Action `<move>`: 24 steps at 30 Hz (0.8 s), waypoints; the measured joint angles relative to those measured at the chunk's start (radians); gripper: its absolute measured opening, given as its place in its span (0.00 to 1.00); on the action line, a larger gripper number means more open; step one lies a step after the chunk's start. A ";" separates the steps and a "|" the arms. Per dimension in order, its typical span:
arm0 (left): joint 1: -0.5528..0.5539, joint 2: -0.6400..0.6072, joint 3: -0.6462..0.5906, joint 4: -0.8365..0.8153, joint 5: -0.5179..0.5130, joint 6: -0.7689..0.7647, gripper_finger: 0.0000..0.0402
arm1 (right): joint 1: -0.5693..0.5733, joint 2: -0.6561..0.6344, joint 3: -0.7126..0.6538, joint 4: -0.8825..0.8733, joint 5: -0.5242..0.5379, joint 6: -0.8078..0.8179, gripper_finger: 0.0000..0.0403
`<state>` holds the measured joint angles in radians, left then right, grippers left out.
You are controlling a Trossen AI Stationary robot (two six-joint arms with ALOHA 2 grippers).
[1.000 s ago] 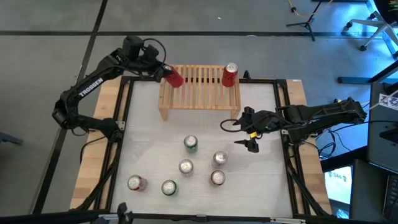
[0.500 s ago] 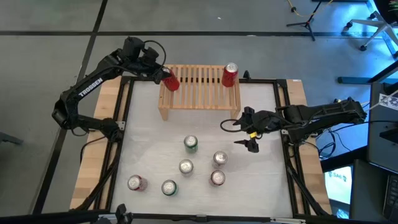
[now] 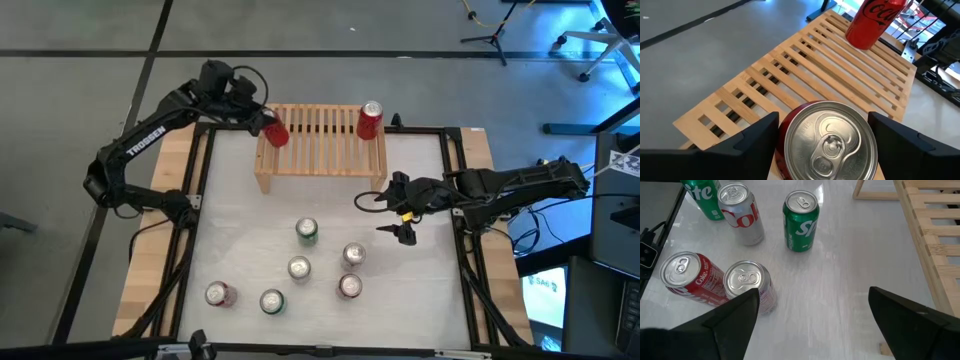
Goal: Place canned beverage on shelf
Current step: Put the red black soda can on the shelf
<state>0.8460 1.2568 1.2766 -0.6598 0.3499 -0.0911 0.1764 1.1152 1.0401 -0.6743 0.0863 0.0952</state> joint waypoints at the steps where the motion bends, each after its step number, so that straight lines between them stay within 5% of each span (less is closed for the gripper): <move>1: -0.003 0.000 0.000 0.002 -0.004 0.000 0.67 | 0.000 0.000 0.000 0.000 0.000 0.000 0.92; 24: -0.005 0.001 -0.001 0.032 -0.019 -0.006 0.67 | 0.000 0.000 0.000 -0.001 0.000 0.000 0.92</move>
